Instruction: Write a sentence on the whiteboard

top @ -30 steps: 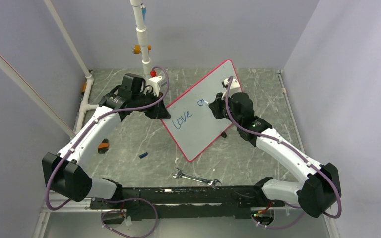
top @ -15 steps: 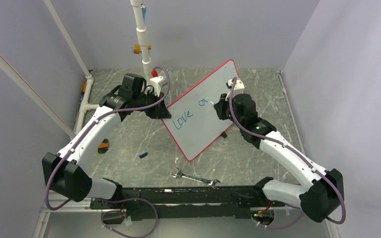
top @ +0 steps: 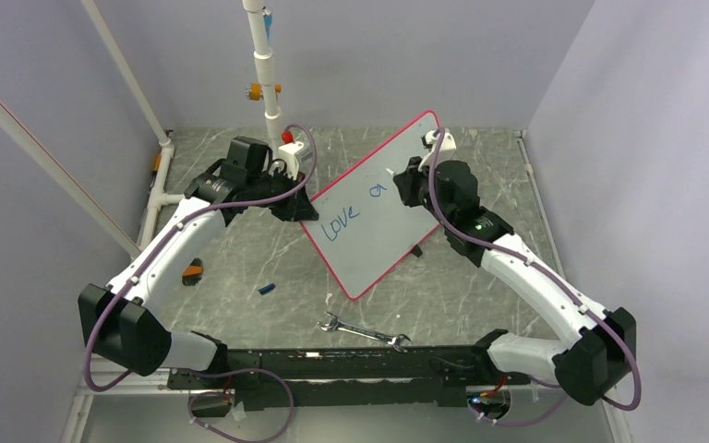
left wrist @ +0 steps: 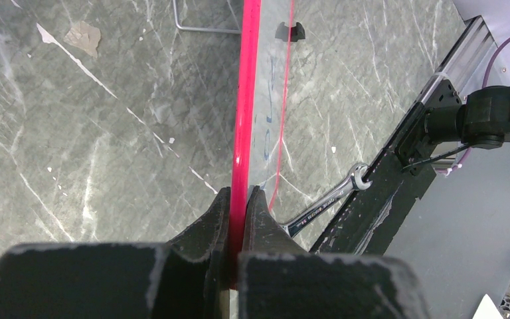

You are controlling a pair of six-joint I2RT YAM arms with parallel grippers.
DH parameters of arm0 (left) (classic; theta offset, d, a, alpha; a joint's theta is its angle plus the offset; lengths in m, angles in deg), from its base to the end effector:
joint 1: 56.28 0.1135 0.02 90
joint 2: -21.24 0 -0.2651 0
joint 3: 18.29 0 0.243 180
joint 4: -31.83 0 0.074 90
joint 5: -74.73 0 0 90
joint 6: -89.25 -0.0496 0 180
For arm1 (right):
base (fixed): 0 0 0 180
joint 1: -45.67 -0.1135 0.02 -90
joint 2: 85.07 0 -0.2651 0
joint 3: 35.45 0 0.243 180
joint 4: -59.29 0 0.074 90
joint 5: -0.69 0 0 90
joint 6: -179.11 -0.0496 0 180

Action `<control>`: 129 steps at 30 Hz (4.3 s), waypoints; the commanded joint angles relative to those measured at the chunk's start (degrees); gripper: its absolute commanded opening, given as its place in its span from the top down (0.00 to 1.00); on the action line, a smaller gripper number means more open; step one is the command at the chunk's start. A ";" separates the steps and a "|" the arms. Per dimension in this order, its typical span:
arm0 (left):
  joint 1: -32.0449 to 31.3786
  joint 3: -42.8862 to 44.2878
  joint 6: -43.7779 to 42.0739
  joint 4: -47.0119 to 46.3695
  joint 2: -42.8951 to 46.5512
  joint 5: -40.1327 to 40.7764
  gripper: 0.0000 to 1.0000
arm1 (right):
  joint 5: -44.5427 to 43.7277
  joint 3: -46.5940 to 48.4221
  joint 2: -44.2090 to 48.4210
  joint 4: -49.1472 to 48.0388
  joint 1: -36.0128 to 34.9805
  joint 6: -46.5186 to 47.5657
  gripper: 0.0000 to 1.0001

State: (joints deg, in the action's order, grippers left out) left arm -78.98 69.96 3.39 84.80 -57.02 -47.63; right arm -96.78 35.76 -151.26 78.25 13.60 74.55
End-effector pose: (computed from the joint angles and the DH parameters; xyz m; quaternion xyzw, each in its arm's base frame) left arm 0.2574 -0.1365 0.3362 0.2517 0.8512 -0.3375 0.3133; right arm 0.2361 0.1403 0.3476 -0.0800 0.7830 0.1962 0.5849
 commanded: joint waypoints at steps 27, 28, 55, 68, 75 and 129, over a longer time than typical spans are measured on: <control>0.22 -0.45 -7.48 4.75 -1.93 17.86 1.00 | 1.93 -4.69 -1.72 -3.73 0.42 -2.13 1.00; 0.20 -0.47 -7.48 4.74 -1.90 17.86 1.00 | 1.93 -5.21 -1.46 -3.54 0.41 -2.20 1.00; -0.24 -0.48 -7.57 4.95 -2.07 18.30 1.00 | -3.24 -4.13 -0.75 -1.59 0.50 -0.57 1.00; -0.33 -0.48 -7.64 5.01 -2.07 18.38 1.00 | -4.09 0.38 0.46 -0.31 0.45 -0.45 1.00; -0.31 -0.43 -7.62 5.08 -2.10 18.38 1.00 | -5.15 1.41 1.00 -0.87 0.43 -0.12 1.00; -0.35 -0.32 -7.66 5.23 -2.25 18.56 1.00 | -2.90 -5.27 -2.10 -1.35 1.22 -2.10 1.00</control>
State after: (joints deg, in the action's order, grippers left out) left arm -79.62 70.28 4.50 85.22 -57.26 -46.25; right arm -99.73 31.30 -154.21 77.42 14.89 72.97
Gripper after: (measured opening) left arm 0.055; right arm 0.132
